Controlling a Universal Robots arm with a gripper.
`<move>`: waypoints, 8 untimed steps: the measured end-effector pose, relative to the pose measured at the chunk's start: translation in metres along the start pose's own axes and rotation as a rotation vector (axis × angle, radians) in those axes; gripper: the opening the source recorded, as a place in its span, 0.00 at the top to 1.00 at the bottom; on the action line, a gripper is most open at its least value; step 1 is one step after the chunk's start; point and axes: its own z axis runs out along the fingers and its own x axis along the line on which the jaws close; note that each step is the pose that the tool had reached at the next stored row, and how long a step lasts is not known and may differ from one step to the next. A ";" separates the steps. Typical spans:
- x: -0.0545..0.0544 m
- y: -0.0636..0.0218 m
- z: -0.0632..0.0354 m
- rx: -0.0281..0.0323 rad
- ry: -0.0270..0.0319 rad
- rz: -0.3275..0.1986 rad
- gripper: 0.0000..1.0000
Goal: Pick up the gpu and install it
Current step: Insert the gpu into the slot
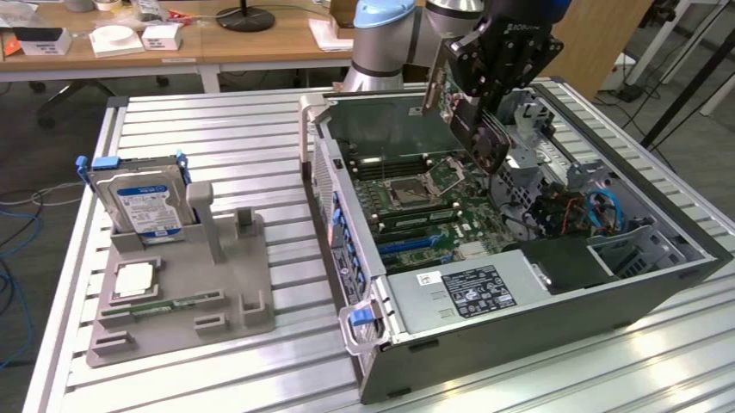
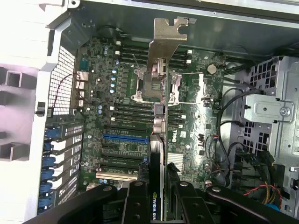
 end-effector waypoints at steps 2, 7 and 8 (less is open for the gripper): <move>0.000 0.0000 0.0000 0.0000 0.0001 -0.001 0.74; 0.000 0.0000 0.0000 0.0000 0.0003 -0.005 0.74; 0.000 0.0000 0.0000 0.0000 0.0005 -0.007 0.74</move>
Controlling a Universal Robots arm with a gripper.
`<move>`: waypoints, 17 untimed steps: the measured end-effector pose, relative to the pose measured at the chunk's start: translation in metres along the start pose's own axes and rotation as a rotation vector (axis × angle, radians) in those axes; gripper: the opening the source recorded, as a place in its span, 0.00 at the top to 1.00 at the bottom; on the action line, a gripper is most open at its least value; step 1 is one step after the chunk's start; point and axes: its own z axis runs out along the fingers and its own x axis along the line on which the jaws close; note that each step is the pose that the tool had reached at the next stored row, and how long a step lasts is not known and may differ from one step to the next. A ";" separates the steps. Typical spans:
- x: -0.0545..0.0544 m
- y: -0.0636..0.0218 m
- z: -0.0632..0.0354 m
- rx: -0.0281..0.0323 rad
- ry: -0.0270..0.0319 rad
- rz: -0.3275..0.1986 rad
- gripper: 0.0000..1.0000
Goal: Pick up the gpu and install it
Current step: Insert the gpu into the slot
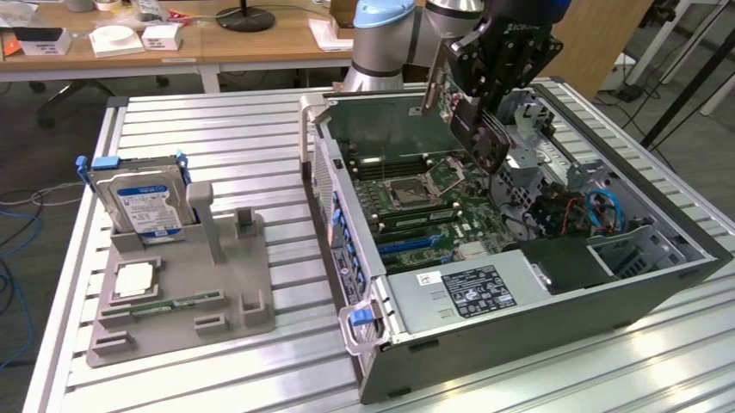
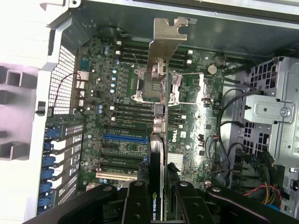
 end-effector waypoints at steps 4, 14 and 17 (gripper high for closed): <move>0.000 0.0000 0.0000 -0.0001 0.0004 -0.006 0.74; 0.000 0.0000 0.0000 -0.0002 0.0012 -0.018 0.74; 0.000 0.0000 0.0000 -0.0002 0.0013 -0.021 0.74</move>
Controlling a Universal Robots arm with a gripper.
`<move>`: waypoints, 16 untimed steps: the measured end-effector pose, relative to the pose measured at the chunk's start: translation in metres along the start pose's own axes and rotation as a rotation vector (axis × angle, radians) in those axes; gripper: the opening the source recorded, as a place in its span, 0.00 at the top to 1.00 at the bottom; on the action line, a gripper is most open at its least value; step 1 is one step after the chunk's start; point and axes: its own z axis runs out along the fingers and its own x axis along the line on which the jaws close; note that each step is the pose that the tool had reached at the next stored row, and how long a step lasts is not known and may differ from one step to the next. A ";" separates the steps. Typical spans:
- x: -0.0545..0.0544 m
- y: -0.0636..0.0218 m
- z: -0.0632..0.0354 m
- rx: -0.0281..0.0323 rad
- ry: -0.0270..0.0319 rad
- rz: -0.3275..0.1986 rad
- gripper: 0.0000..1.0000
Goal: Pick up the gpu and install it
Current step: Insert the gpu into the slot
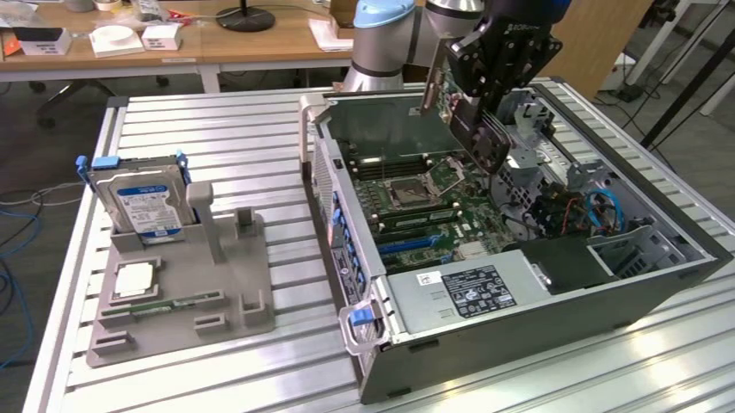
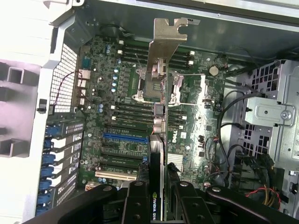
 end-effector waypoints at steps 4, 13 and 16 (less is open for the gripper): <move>0.000 0.0000 0.0000 -0.0001 0.0002 -0.002 0.74; 0.000 0.0000 0.0000 -0.0001 0.0004 -0.006 0.74; 0.000 0.0000 0.0000 -0.0001 0.0007 -0.011 0.74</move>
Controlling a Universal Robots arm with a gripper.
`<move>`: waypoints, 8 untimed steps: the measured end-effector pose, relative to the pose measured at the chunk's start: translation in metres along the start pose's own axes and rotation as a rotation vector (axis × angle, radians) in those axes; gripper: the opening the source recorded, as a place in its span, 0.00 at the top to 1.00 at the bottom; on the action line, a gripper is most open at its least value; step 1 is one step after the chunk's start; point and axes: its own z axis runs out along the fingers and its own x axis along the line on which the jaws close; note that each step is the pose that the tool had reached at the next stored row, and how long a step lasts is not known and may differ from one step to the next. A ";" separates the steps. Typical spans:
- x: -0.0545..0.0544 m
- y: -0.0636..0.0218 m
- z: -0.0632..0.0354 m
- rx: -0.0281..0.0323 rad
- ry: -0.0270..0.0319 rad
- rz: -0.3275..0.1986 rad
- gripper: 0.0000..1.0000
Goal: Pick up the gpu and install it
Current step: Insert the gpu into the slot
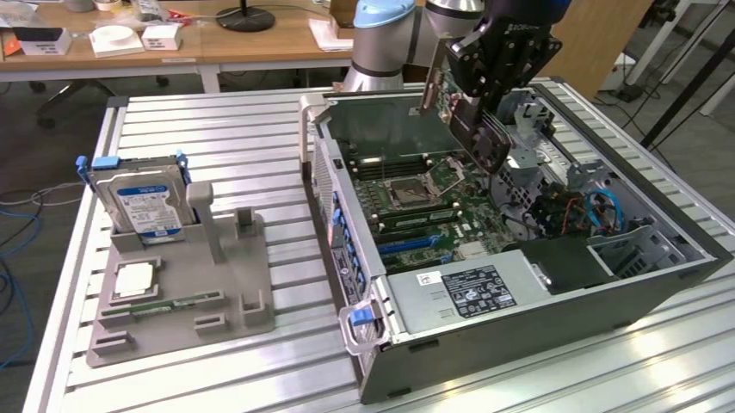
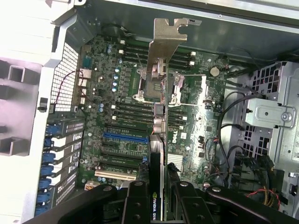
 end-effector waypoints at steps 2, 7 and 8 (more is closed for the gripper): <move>0.000 0.0000 0.0000 -0.0001 0.0000 -0.001 0.74; 0.000 0.0000 0.0000 -0.0001 0.0002 -0.004 0.74; 0.000 0.0000 0.0000 -0.0001 0.0003 -0.005 0.74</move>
